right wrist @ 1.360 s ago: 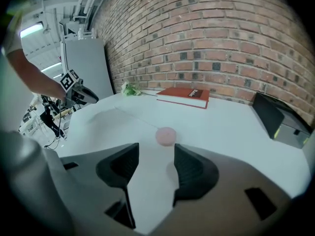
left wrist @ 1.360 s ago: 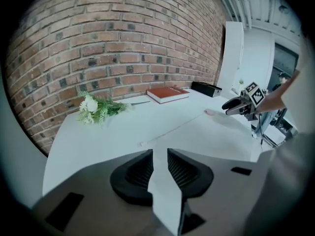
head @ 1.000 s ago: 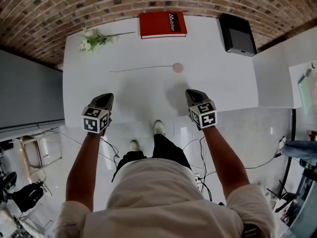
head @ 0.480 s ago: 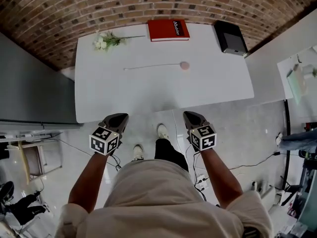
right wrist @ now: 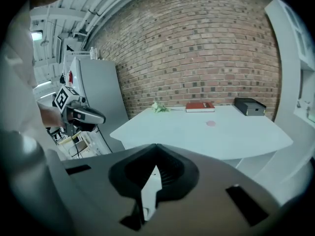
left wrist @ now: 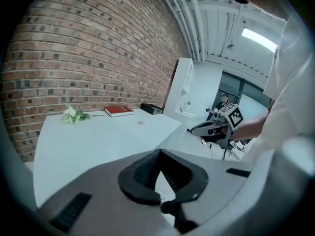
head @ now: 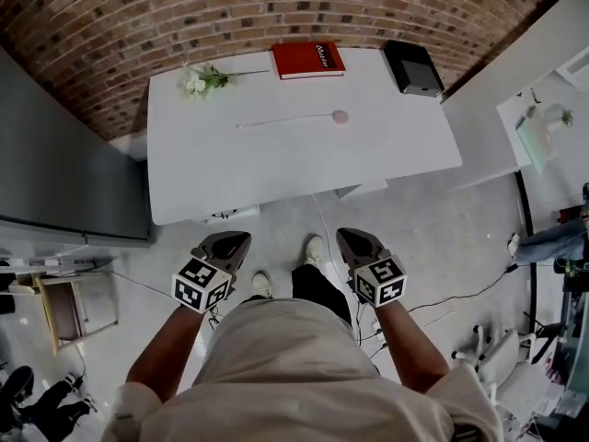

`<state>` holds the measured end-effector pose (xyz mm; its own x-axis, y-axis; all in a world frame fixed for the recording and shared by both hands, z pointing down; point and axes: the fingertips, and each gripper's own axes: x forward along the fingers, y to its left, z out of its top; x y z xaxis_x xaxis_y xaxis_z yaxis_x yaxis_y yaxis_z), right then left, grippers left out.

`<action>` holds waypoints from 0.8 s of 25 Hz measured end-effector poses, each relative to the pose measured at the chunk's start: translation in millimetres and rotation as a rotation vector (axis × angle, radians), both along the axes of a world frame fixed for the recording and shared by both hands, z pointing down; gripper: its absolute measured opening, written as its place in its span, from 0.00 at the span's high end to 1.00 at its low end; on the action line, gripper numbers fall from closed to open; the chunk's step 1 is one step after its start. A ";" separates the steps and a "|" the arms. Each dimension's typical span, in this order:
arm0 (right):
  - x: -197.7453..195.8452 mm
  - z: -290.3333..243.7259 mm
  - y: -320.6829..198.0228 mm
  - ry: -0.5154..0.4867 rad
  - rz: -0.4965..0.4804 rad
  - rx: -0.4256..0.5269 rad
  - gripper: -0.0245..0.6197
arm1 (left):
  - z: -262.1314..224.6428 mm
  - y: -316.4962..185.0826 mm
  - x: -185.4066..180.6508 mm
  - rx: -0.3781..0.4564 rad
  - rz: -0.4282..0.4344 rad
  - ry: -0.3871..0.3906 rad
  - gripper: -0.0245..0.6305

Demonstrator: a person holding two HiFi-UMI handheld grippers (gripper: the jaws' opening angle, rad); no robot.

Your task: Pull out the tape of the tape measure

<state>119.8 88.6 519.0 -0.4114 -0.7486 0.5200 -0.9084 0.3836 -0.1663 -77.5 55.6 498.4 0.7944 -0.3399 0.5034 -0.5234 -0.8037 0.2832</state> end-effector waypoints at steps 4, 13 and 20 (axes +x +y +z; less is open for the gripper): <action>-8.6 -8.1 21.0 0.004 -0.038 0.008 0.96 | -1.9 25.4 0.9 -0.014 0.019 0.006 0.97; -1.9 -25.3 36.4 -0.003 -0.148 0.016 0.96 | -13.9 43.3 39.0 -0.054 -0.021 0.042 0.97; 16.7 -32.1 54.0 -0.017 -0.195 0.012 0.96 | -23.2 59.1 72.4 -0.047 -0.020 0.042 0.97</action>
<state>136.5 142.5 486.9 -0.5576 -0.6603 0.5031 -0.8139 0.5540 -0.1749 -5.1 114.8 475.2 0.8086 -0.3324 0.4855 -0.5257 -0.7786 0.3425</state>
